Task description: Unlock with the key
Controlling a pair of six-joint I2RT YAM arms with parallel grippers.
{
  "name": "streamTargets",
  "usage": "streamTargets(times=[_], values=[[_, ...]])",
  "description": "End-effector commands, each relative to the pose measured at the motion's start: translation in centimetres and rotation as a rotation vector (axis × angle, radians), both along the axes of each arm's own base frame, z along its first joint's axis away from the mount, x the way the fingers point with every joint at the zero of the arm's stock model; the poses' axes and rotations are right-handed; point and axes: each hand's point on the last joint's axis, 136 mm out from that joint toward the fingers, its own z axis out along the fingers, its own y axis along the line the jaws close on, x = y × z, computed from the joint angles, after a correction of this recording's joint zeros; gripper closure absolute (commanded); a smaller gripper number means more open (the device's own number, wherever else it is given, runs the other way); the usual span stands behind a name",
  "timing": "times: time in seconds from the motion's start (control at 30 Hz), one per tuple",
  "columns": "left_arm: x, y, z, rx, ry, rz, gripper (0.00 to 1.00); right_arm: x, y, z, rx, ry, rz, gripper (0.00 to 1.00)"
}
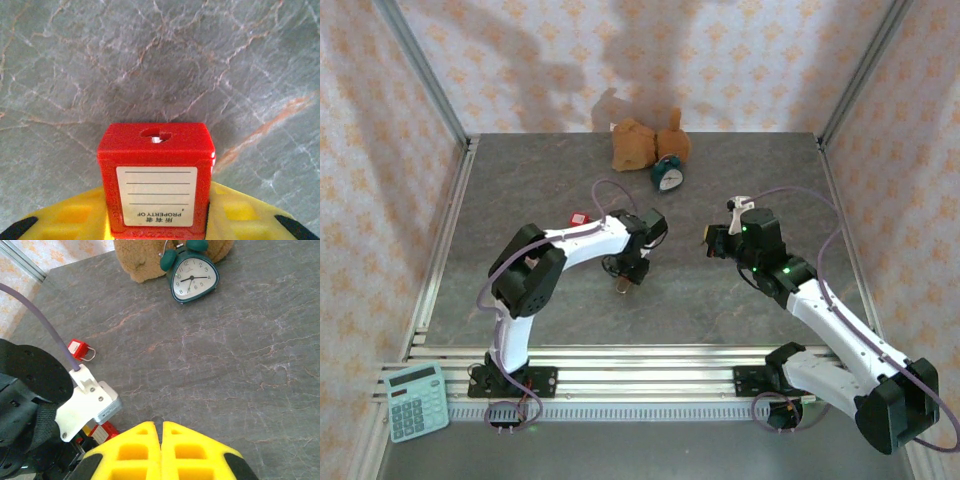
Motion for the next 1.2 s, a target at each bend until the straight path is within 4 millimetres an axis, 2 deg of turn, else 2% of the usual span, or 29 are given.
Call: streamTargets(times=[0.0, 0.27, 0.47, 0.53, 0.7, 0.87, 1.17], values=[[1.3, -1.0, 3.7, -0.090, -0.128, -0.050, 0.62, -0.1, 0.0, 0.5, 0.020, -0.018, -0.010, 0.97], [1.9, -4.3, 8.3, -0.303, -0.416, -0.162, 0.66, -0.1, 0.4, 1.1, 0.066, -0.012, -0.009, 0.97], [1.4, -6.4, 12.7, -0.458, -0.746, -0.258, 0.66, 0.1, 1.5, 2.9, 0.174, -0.021, 0.006, 0.97], [0.9, -6.8, 13.6, -0.507, -0.836, -0.281, 0.66, 0.1, 2.0, 3.7, 0.211, -0.029, 0.017, 0.97], [-0.1, -7.4, 14.1, -0.546, -0.906, -0.338, 0.66, -0.2, 2.7, 4.8, 0.261, -0.036, 0.046, 0.97], [-1.2, -8.1, 14.7, -0.583, -0.990, -0.389, 0.68, -0.8, 4.1, 4.8, 0.283, -0.033, 0.092, 0.97], [-2.1, -9.2, 15.3, -0.592, -1.027, -0.463, 0.68, -2.4, 6.4, 4.9, 0.284, -0.038, 0.202, 0.97]])
